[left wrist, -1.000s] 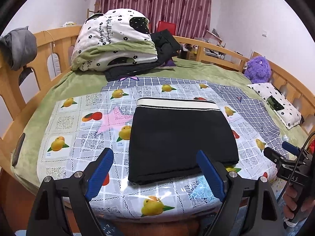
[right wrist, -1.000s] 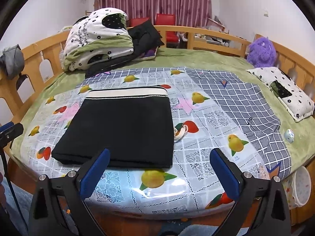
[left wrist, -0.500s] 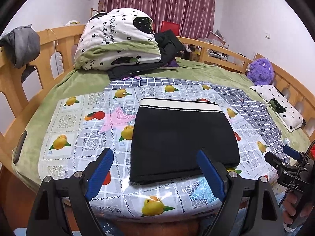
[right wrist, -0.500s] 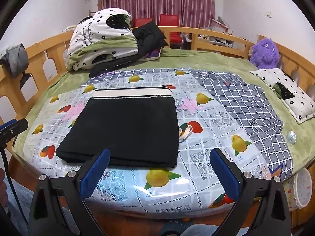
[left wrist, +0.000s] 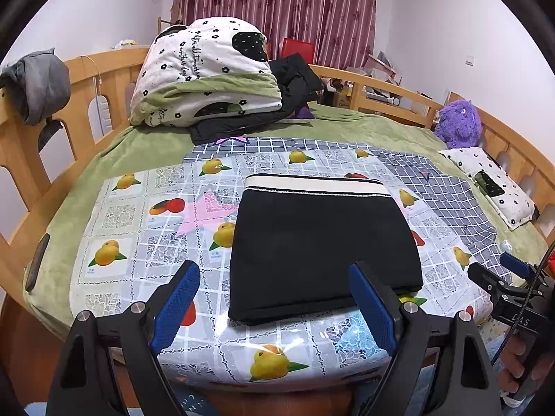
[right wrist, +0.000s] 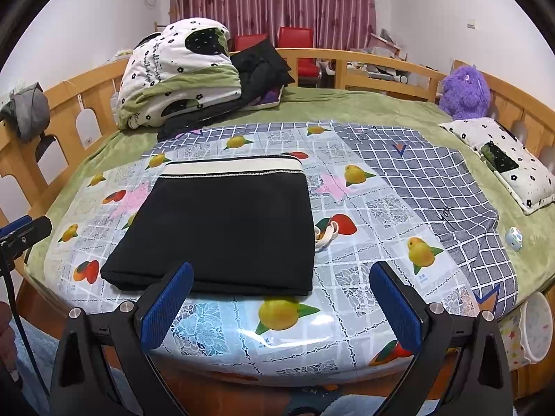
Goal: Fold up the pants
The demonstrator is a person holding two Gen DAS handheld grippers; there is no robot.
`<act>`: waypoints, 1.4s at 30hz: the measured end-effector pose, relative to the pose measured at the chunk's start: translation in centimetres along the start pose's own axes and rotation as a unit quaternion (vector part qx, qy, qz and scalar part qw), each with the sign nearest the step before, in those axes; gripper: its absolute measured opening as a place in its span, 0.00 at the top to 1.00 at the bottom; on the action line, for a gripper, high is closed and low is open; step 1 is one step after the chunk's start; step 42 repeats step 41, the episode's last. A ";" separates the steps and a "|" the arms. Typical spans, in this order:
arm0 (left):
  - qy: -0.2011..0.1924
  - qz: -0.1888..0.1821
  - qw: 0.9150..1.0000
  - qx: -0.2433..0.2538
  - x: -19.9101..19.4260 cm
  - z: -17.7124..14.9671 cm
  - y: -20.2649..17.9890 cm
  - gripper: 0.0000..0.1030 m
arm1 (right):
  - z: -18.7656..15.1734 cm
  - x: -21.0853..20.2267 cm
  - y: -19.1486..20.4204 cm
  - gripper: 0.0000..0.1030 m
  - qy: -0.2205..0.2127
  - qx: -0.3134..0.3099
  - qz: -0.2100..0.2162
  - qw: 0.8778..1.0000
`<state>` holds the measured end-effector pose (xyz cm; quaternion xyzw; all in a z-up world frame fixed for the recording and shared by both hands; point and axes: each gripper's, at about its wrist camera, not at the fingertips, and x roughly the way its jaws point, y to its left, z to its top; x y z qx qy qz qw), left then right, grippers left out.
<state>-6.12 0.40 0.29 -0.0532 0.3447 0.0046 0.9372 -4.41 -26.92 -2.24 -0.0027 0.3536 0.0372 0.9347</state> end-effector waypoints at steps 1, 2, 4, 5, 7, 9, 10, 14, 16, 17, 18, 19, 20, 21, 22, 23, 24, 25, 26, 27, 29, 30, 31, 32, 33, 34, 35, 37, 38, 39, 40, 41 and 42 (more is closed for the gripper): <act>0.001 0.000 1.000 0.000 0.0 0.0 0.0 0.16 | 0.0 0.0 0.0 0.03 0.000 0.000 -0.001 1.000; 0.001 0.000 1.000 -0.001 0.0 0.0 0.0 0.16 | 0.0 0.0 0.0 0.03 0.000 0.000 -0.001 1.000; 0.001 0.000 1.000 -0.001 0.0 0.0 0.0 0.16 | 0.0 0.0 -0.1 0.03 0.001 0.002 -0.001 1.000; 0.001 -0.001 1.000 -0.001 0.0 0.0 0.0 0.16 | 0.0 0.0 -0.1 0.03 0.002 0.003 -0.001 1.000; 0.000 -0.001 1.000 0.000 0.0 0.0 0.0 0.16 | 0.1 0.0 -0.2 0.03 0.001 0.005 0.000 1.000; 0.000 0.000 1.000 0.002 0.0 0.0 0.0 0.16 | 0.1 0.0 -0.2 0.03 0.001 0.006 -0.001 1.000; 0.000 0.000 1.000 0.002 0.0 0.0 0.0 0.16 | 0.0 0.0 -0.3 0.03 0.001 0.007 -0.001 1.000; 0.001 0.000 1.000 0.000 0.0 0.0 0.0 0.16 | 0.1 0.0 -0.3 0.03 0.001 0.007 0.000 1.000; 0.000 0.000 1.000 0.000 0.0 0.0 0.0 0.16 | 0.1 0.1 -0.3 0.03 0.001 0.007 0.000 1.000; 0.000 0.000 1.000 0.000 0.0 0.0 -0.1 0.16 | 0.1 0.1 -0.3 0.03 0.001 0.007 0.000 1.000; -0.001 0.000 1.000 0.000 0.0 0.0 0.0 0.16 | 0.0 0.1 -0.3 0.03 0.002 0.007 0.000 1.000; -0.001 0.000 1.000 0.000 0.0 0.0 0.1 0.16 | 0.0 0.2 -0.3 0.03 0.003 0.007 -0.001 1.000; -0.001 -0.001 1.000 0.000 0.0 0.0 0.1 0.16 | 0.0 0.2 -0.3 0.03 0.003 0.007 -0.001 1.000; 0.000 -0.002 1.000 -0.001 0.1 0.0 0.2 0.16 | 0.0 0.2 -0.3 0.03 0.002 0.007 -0.001 1.000; 0.000 -0.001 1.000 -0.001 0.1 0.0 0.1 0.16 | 0.0 0.2 -0.3 0.03 0.002 0.007 0.000 1.000; 0.000 0.000 1.000 0.000 0.0 0.0 0.2 0.16 | 0.0 0.2 -0.3 0.03 0.002 0.007 -0.001 1.000; -0.001 -0.001 1.000 0.000 0.0 0.0 0.2 0.16 | 0.0 0.3 -0.3 0.03 0.002 0.007 -0.001 1.000; -0.001 -0.001 1.000 0.000 0.0 0.0 0.2 0.16 | 0.0 0.2 -0.3 0.03 0.002 0.007 0.000 1.000; -0.001 -0.001 1.000 0.000 0.1 0.0 0.2 0.16 | 0.0 0.3 -0.3 0.03 0.002 0.007 0.000 1.000; -0.001 -0.001 1.000 0.000 0.0 0.0 0.3 0.16 | 0.0 0.3 -0.3 0.03 0.002 0.007 -0.001 1.000; -0.002 -0.002 1.000 0.001 0.0 0.0 0.3 0.16 | 0.0 0.2 -0.3 0.03 0.002 0.007 0.000 1.000; -0.002 -0.002 1.000 0.000 0.0 0.0 0.4 0.16 | 0.0 0.2 -0.3 0.03 0.002 0.007 -0.001 1.000; -0.001 -0.002 1.000 0.000 0.0 0.0 0.3 0.16 | 0.0 0.3 -0.2 0.03 0.002 0.008 -0.001 1.000; -0.001 -0.002 1.000 0.000 0.0 0.0 0.3 0.16 | 0.0 0.3 -0.3 0.03 0.002 0.008 -0.001 1.000; -0.002 -0.002 1.000 -0.001 0.0 0.0 0.3 0.16 | 0.0 0.3 -0.3 0.03 0.002 0.008 0.000 1.000; -0.002 -0.002 1.000 -0.001 0.0 0.0 0.4 0.16 | 0.0 0.3 -0.3 0.03 0.001 0.007 0.000 1.000; -0.001 -0.002 1.000 -0.002 -0.1 0.1 0.4 0.16 | 0.0 0.3 -0.2 0.03 0.001 0.007 0.000 1.000; -0.001 -0.002 1.000 -0.001 0.0 0.1 0.4 0.16 | 0.0 0.4 -0.2 0.03 0.001 0.007 0.000 1.000; -0.001 -0.001 1.000 -0.001 0.0 0.1 0.4 0.16 | 0.0 0.4 -0.2 0.03 0.002 0.008 0.000 1.000; 0.000 0.001 1.000 -0.001 0.0 0.1 0.4 0.16 | 0.0 0.5 -0.2 0.03 0.002 0.008 0.000 1.000; 0.001 0.001 1.000 -0.001 0.0 0.1 0.5 0.16 | 0.0 0.4 -0.1 0.03 0.001 0.008 -0.001 1.000; 0.000 -0.001 1.000 0.000 -0.1 0.1 0.5 0.16 | 0.0 0.4 -0.1 0.03 0.001 0.008 -0.001 1.000; 0.000 -0.001 1.000 0.000 -0.1 0.1 0.5 0.16 | 0.0 0.4 -0.1 0.03 0.001 0.008 -0.001 1.000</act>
